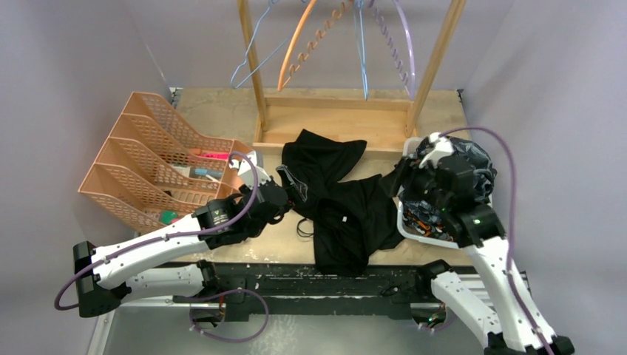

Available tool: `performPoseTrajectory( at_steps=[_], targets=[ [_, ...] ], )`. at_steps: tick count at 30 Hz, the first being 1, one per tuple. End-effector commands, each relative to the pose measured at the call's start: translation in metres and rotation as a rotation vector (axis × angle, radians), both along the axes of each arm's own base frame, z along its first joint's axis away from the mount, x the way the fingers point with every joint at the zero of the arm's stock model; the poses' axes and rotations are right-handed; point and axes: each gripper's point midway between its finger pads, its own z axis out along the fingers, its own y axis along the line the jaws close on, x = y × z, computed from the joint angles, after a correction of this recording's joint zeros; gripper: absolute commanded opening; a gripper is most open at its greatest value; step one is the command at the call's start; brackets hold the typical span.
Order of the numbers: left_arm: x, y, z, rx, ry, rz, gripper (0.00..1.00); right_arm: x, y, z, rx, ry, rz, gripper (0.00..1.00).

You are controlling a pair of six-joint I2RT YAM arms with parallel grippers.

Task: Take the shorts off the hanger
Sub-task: Pick up the shorts at the center of the board.

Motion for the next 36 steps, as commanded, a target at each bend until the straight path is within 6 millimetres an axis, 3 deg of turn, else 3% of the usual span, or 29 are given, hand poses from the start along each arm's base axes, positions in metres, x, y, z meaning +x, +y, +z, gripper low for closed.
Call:
performPoseTrajectory(
  at_steps=[1, 4, 7, 11, 15, 18, 22, 30, 34, 36],
  targets=[
    [0.004, 0.01, 0.007, -0.028, -0.021, 0.062, 0.86, -0.015, 0.06, -0.055, 0.243, 0.175, 0.233, 0.7],
    [0.005, 0.019, 0.011, -0.034, -0.037, 0.088, 0.85, -0.02, 0.069, -0.086, 0.252, 0.238, 0.248, 0.71],
    [0.005, 0.029, 0.014, -0.031, -0.049, 0.114, 0.85, -0.022, 0.072, -0.113, 0.122, 0.295, 0.229, 0.77],
    [0.004, 0.039, 0.016, -0.036, -0.063, 0.147, 0.85, -0.035, 0.106, -0.145, 0.005, 0.373, 0.287, 0.78],
    [0.004, 0.045, 0.021, -0.043, -0.07, 0.158, 0.85, -0.04, 0.144, -0.163, -0.063, 0.374, 0.286, 0.82],
    [0.002, 0.052, 0.023, -0.036, -0.07, 0.174, 0.85, -0.04, 0.157, -0.169, -0.141, 0.354, 0.248, 0.84],
    [0.0, 0.063, 0.023, -0.033, -0.077, 0.195, 0.85, -0.04, 0.156, -0.167, -0.23, 0.293, 0.161, 0.85],
    [-0.001, 0.071, 0.025, -0.039, -0.089, 0.218, 0.85, -0.032, 0.13, -0.155, -0.343, 0.206, 0.001, 0.86],
    [0.0, 0.068, 0.026, -0.037, -0.088, 0.211, 0.85, -0.036, 0.122, -0.179, -0.424, 0.247, 0.006, 0.98],
    [0.0, 0.067, 0.025, -0.031, -0.084, 0.206, 0.85, -0.035, 0.129, -0.187, -0.433, 0.25, 0.058, 0.99]
  ],
)
